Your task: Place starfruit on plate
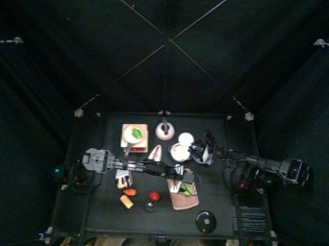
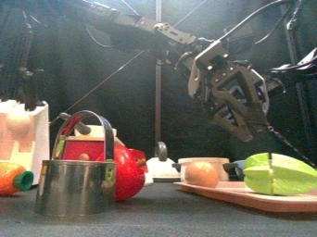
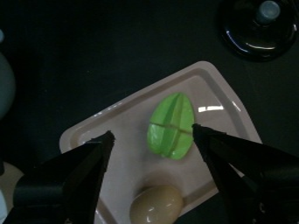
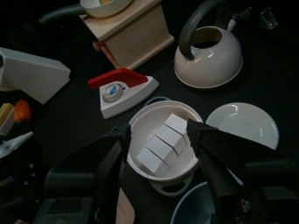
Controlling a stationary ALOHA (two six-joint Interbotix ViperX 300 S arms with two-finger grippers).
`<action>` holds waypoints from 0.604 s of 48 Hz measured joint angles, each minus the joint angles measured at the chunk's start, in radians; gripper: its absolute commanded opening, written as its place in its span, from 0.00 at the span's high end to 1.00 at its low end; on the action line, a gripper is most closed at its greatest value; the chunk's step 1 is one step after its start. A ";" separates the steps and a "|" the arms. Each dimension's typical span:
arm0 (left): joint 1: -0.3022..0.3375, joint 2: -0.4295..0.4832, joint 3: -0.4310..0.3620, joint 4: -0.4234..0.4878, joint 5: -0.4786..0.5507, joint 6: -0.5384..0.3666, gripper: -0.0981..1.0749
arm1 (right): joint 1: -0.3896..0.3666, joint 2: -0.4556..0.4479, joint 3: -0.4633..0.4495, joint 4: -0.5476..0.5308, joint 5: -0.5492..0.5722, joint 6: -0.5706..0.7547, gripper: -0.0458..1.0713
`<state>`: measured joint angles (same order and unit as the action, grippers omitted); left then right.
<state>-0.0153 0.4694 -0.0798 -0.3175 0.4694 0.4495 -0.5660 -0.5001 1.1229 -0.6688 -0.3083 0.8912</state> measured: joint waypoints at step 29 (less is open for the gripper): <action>0.002 -0.008 0.011 0.000 -0.020 -0.005 0.04 | 0.000 0.002 0.000 0.000 0.000 0.000 0.17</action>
<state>-0.0138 0.4617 -0.0690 -0.3175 0.4495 0.4449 -0.5660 -0.4985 1.1229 -0.6688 -0.3083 0.8912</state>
